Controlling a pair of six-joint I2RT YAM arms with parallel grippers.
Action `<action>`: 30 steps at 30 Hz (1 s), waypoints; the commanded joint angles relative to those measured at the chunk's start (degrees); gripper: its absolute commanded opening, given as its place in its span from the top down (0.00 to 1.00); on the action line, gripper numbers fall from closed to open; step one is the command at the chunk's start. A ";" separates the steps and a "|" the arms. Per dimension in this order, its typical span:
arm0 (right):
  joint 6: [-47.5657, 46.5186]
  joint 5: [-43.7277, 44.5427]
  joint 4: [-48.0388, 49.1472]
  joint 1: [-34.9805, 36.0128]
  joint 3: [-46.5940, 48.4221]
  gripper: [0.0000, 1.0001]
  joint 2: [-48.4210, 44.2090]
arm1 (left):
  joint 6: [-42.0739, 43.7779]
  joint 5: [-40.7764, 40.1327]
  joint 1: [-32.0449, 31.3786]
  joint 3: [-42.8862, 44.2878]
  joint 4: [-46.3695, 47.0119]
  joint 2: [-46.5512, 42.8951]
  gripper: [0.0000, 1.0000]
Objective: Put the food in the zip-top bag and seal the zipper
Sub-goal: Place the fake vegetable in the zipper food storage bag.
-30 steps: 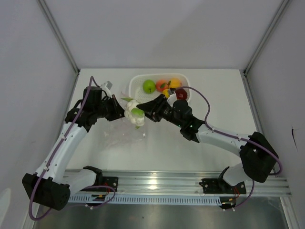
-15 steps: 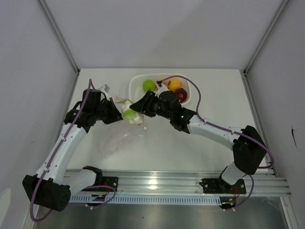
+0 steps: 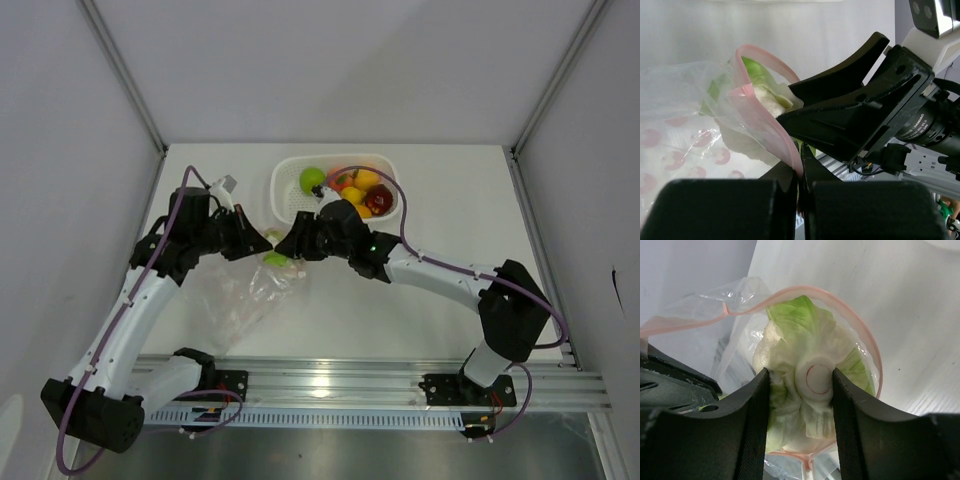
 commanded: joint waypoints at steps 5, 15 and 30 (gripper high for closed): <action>-11.53 -2.85 -4.71 2.64 2.66 0.85 -0.17 | 0.34 0.94 -0.03 3.72 3.62 1.11 0.99; -18.73 -16.47 -3.04 2.29 2.31 0.48 -3.42 | 1.31 -0.73 -0.03 3.10 4.23 2.78 0.99; -23.04 -8.66 -10.15 -1.40 7.14 0.00 -10.00 | 1.48 2.26 -0.03 2.05 5.63 1.46 0.99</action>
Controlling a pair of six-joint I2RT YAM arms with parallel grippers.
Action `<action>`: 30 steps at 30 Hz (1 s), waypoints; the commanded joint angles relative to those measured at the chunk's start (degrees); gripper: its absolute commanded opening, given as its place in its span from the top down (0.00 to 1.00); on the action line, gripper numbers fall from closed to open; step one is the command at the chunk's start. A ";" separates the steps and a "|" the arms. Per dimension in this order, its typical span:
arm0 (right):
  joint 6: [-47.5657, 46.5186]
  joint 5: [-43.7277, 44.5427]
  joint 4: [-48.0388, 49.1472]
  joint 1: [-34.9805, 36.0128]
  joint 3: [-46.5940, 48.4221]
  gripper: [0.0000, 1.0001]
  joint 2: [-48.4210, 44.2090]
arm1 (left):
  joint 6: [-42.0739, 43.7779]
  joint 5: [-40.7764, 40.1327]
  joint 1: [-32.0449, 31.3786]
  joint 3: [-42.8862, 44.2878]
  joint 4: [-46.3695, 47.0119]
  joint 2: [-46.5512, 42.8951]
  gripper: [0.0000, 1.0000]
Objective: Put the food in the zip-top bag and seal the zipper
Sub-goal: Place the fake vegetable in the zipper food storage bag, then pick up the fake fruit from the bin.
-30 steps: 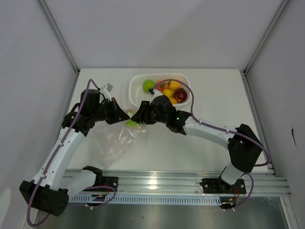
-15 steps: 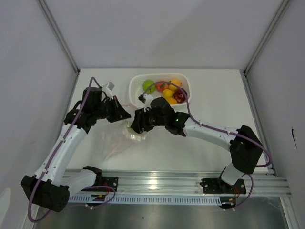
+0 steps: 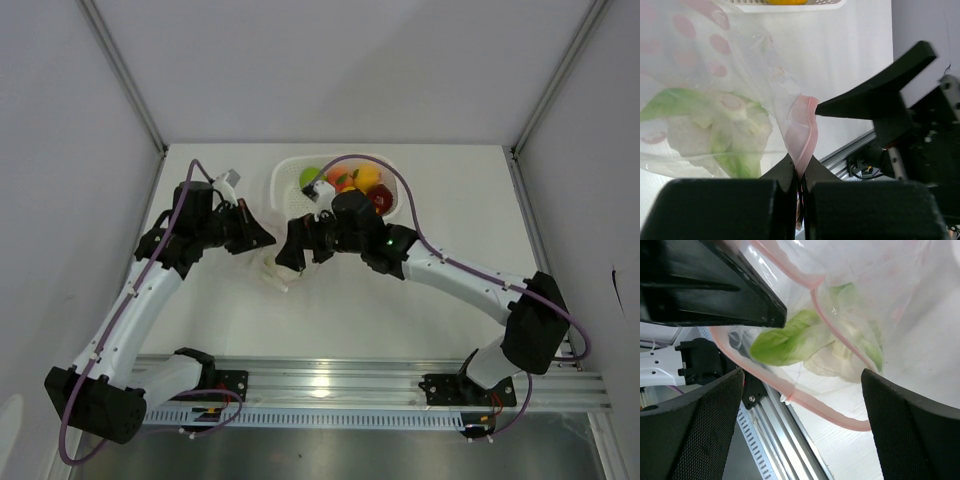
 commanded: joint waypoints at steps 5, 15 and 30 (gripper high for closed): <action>-3.05 9.34 -7.71 -5.50 8.70 0.01 -9.75 | 0.53 4.06 -0.03 2.40 2.33 -1.60 0.99; -0.24 6.90 -12.14 -18.87 3.28 0.01 -13.45 | -0.45 7.29 0.50 1.44 4.19 2.13 0.99; -9.81 16.37 -19.96 -21.95 20.48 0.07 12.29 | -0.80 1.44 0.59 2.60 2.50 -3.36 0.99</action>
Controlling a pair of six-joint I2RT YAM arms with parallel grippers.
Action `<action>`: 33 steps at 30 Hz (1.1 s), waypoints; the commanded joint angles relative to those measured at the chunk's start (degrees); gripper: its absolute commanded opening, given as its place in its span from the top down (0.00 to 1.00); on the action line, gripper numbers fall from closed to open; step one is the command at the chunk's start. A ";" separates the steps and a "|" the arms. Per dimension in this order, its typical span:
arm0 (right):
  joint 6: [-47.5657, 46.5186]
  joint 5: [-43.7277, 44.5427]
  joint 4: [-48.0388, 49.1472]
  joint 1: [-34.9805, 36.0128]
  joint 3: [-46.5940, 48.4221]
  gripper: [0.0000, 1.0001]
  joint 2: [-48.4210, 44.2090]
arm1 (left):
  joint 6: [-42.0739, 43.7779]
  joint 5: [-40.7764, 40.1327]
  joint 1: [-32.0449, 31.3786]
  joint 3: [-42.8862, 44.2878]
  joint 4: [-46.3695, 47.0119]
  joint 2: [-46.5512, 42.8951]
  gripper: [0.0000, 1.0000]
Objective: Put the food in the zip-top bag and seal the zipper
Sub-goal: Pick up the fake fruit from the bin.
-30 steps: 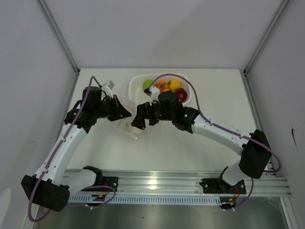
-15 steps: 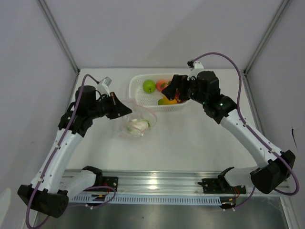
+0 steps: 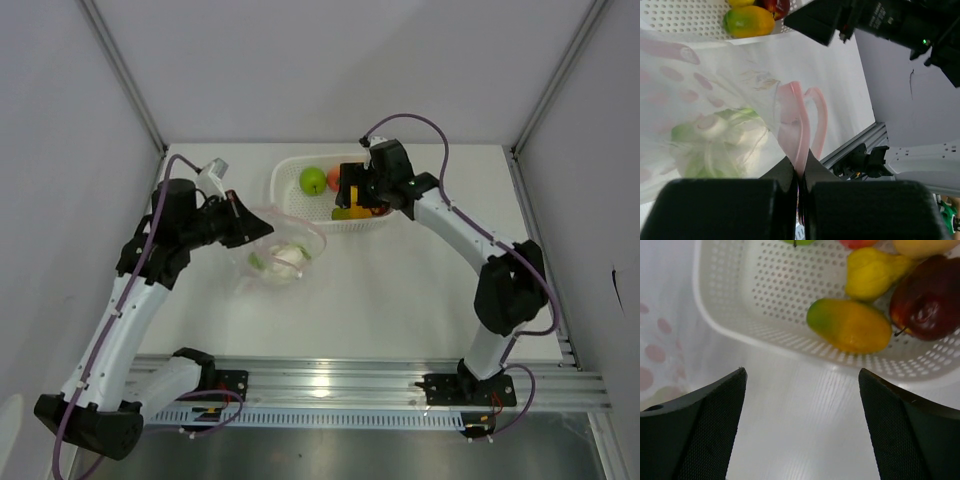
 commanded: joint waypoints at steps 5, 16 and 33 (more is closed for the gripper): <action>-10.15 9.62 0.20 -0.49 14.15 0.08 13.17 | -1.09 -0.83 0.30 -2.70 2.54 1.23 0.99; -17.27 22.18 5.22 -1.54 25.94 0.09 28.46 | -1.44 1.54 0.30 -4.89 5.26 2.90 0.99; -21.93 25.36 5.48 -6.46 35.97 0.03 39.64 | -1.70 3.74 0.30 -5.60 7.28 6.86 0.99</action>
